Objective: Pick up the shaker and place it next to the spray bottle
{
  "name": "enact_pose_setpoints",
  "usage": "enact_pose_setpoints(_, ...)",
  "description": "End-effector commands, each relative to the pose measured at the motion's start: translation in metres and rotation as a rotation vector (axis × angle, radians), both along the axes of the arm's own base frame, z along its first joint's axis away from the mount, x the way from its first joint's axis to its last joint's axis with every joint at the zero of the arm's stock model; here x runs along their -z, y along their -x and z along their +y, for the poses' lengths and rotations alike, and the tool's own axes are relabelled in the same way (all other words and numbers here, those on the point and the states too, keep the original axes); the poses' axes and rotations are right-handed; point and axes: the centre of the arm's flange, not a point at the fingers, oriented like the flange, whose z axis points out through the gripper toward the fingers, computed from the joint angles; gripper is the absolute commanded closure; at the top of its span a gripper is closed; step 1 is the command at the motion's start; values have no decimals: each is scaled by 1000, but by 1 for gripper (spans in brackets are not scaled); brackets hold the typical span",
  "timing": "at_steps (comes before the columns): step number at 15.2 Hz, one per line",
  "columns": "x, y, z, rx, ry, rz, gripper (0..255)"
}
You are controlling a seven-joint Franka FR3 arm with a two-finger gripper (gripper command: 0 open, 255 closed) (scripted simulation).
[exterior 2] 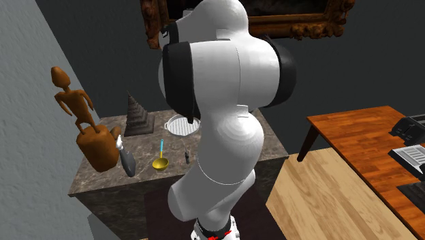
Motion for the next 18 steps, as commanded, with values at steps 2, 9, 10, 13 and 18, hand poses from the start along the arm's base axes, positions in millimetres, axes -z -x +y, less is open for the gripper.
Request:
enact_pose_setpoints(2,38,8,-4,45,4,-15,0)
enact_pose_setpoints(9,128,31,-18,150,12,-44,0)
enact_pose_setpoints(10,141,34,-19,165,13,-48,0)
enact_pose_setpoints(13,179,43,-25,210,16,-60,0)
enact_pose_setpoints(18,244,58,-33,284,22,-81,0)
